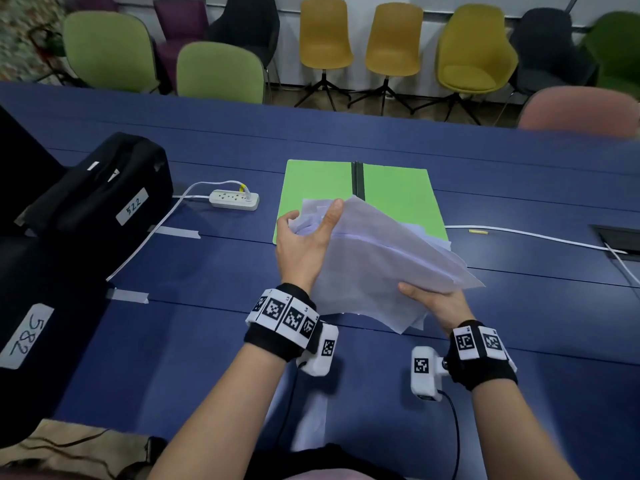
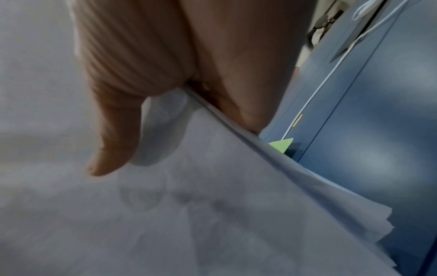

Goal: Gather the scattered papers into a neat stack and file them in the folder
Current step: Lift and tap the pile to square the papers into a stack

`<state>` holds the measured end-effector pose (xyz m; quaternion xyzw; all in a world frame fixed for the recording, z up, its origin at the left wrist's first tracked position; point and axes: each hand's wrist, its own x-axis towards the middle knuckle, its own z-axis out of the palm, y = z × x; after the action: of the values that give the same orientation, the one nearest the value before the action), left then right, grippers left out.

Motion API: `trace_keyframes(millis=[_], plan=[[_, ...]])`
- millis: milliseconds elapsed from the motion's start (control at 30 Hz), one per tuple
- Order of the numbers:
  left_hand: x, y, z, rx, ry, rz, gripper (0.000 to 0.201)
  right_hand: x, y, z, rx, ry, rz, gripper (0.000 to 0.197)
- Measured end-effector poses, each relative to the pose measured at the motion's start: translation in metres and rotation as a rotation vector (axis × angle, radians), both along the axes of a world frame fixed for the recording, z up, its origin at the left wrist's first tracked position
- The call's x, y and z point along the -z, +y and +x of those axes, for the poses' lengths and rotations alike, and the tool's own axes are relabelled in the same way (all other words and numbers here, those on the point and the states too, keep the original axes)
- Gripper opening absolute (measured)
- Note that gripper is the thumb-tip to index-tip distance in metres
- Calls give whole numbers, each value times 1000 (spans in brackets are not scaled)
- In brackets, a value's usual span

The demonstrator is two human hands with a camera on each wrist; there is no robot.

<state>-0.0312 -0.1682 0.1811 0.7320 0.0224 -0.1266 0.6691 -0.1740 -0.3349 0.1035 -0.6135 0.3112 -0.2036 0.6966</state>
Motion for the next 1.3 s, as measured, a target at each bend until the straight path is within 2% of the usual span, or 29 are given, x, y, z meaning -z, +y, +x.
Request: trace_keyframes(millis=[233,400,500,600,667,733,800,867,967,1000,1133,1200,1300], plan=[[-5,-5,-7,1,-8,19,128,2,7,-3,-1,116,-19,45],[-11,-9,-9,51,-89,79,132,1,13,-7,-20,113,-58,43],[-7,-9,-4,35,-115,116,127,-2,15,-8,-36,95,-77,42],[6,-2,7,35,-155,109,107,-3,12,-9,-31,40,-109,38],[17,6,11,133,-227,60,92,-2,10,-9,-39,36,-118,30],[21,13,11,272,-290,46,88,-2,10,-6,-28,54,-138,24],[22,18,13,357,-302,10,93,-5,10,0,57,5,-134,27],[26,21,20,380,-297,-55,106,-11,9,6,159,-47,-93,31],[33,31,32,386,-239,-88,120,-22,5,10,195,-60,-81,25],[36,36,36,418,-218,-92,115,-28,5,10,187,-71,-85,23],[38,47,41,530,-175,-106,68,-51,5,8,210,-195,-91,23],[37,48,45,520,-190,-127,63,-50,3,10,226,-211,-96,19],[41,47,44,581,-200,-89,67,-31,0,10,190,-144,-96,31]])
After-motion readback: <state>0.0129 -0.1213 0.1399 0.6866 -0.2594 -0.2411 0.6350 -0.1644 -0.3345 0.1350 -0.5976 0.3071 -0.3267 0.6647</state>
